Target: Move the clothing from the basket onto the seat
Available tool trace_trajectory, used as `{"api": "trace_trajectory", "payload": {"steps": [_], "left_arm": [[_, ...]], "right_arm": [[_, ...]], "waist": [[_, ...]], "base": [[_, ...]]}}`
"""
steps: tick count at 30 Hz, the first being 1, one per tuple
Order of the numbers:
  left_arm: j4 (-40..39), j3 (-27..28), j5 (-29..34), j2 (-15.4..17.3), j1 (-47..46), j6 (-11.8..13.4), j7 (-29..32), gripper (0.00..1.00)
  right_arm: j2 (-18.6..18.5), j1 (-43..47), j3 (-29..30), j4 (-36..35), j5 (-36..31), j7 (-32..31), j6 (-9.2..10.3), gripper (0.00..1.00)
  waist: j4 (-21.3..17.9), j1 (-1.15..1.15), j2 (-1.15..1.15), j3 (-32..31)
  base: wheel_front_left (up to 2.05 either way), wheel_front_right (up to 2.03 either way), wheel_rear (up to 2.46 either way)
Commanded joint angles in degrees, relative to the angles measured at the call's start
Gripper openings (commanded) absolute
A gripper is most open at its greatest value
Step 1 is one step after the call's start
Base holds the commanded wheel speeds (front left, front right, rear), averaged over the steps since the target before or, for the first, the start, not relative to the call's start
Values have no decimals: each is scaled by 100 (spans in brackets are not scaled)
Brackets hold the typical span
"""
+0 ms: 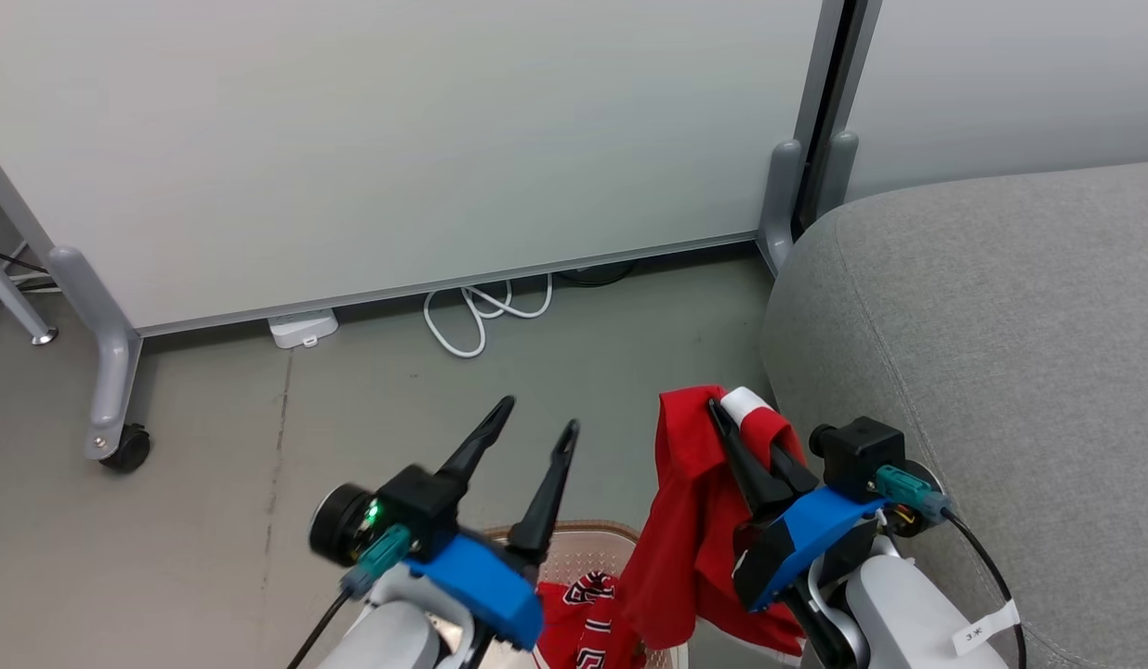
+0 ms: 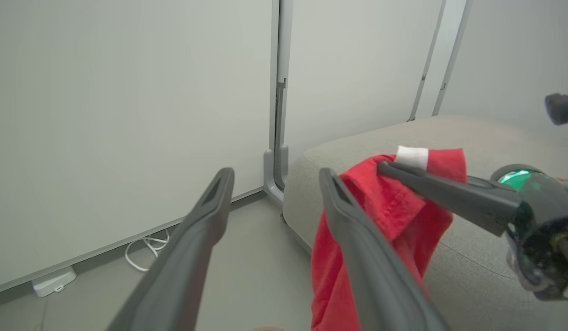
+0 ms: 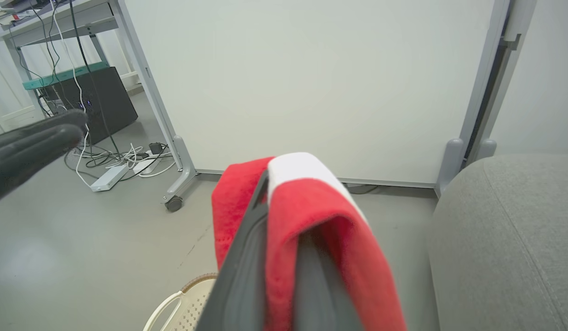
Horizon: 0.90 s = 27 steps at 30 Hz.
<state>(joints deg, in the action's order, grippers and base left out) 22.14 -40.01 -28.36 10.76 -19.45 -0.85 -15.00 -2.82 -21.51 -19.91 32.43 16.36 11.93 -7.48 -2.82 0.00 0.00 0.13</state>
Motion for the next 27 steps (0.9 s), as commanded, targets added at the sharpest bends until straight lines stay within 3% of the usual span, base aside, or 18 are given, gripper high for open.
{"api": "trace_trajectory", "payload": {"steps": [1,15,27], "left_arm": [[-93,153,117,47,185,-17,-27,100],[-720,1463,1107,-40,1514,-424,-27,100],[-667,1799,1429,-302,1665,-624,-27,100]], "right_arm": [[-13,42,2,-42,-15,9,-3,0],[-13,191,56,-178,-91,-44,-3,0],[-13,214,95,-215,-123,-93,-3,0]], "waist": [[-10,0,0,9],[-17,0,0,9],[-38,0,0,-16]], "base": [[0,0,0],[0,0,0],[0,0,0]]}}
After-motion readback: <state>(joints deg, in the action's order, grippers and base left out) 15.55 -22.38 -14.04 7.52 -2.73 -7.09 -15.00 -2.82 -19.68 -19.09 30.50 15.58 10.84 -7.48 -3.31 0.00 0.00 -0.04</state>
